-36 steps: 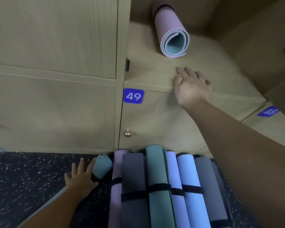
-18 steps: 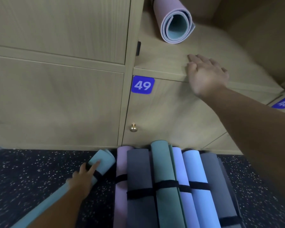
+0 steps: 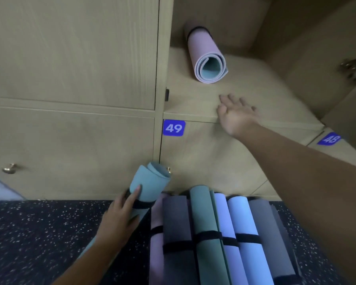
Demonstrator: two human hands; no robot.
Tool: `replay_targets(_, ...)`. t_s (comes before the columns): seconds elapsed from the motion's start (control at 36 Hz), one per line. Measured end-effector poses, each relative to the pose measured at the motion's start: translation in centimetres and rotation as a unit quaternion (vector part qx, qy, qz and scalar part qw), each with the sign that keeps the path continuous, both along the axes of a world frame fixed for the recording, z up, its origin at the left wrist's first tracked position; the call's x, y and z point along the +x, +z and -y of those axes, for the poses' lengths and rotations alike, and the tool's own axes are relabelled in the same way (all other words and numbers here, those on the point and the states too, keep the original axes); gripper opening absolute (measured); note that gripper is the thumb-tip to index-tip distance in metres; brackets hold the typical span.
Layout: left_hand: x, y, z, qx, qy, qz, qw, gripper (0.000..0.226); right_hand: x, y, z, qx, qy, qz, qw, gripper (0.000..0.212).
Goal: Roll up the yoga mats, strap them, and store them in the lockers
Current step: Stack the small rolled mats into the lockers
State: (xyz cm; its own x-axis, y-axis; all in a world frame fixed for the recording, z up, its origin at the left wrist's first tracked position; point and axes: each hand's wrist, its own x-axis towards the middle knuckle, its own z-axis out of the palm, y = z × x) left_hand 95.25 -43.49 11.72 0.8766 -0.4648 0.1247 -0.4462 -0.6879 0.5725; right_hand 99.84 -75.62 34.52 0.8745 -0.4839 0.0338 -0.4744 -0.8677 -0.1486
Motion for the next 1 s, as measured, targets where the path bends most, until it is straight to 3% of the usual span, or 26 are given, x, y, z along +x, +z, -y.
replay_targets(0.11,-0.2,5.7,2.4,-0.104,-0.018,0.021,0.994,0.104,-0.6,0.7,-0.1,0.016,0.017,-0.033,0.999,0.052)
replay_targets(0.31,0.5,15.4,6.9,-0.210,-0.058,0.066,0.974,0.098,-3.2,1.6,-0.4,0.053,0.085,-0.086,0.991,0.054)
replay_targets(0.39,1.8,18.7,9.4,-0.241,-0.069,0.059,0.966,0.093,-5.1,2.8,-0.9,0.152,0.109,-0.062,0.980,0.057)
replay_targets(0.5,3.9,23.1,13.5,-0.262,-0.061,0.006,0.963,0.088,-8.8,3.3,-2.5,0.382,0.075,0.111,0.914,0.075)
replay_targets(0.56,5.0,25.3,15.5,-0.280,-0.045,0.000,0.959,0.087,-10.6,2.7,-3.4,0.363,0.068,0.154,0.916,0.087)
replay_targets(0.72,8.4,30.0,19.7,-0.408,0.035,-0.065,0.910,0.086,-13.4,0.3,-4.3,0.209,0.072,0.151,0.964,0.113)
replay_targets(0.81,8.7,30.2,20.8,-0.428,0.001,-0.083,0.900,0.086,-13.6,-0.1,-3.7,0.183,0.014,0.164,0.969,0.105)
replay_targets(0.89,8.9,27.9,20.1,-0.296,-0.056,-0.014,0.954,0.063,-13.1,0.8,-2.4,0.208,-0.049,0.199,0.956,0.089)
replay_targets(0.94,10.3,25.1,19.1,-0.090,-0.062,0.030,0.994,0.061,-12.3,1.7,-1.3,0.212,-0.068,0.215,0.951,0.082)
replay_targets(1.0,11.1,22.8,18.6,0.087,-0.071,0.104,0.988,0.065,-11.3,2.8,-0.4,0.209,-0.076,0.218,0.950,0.074)
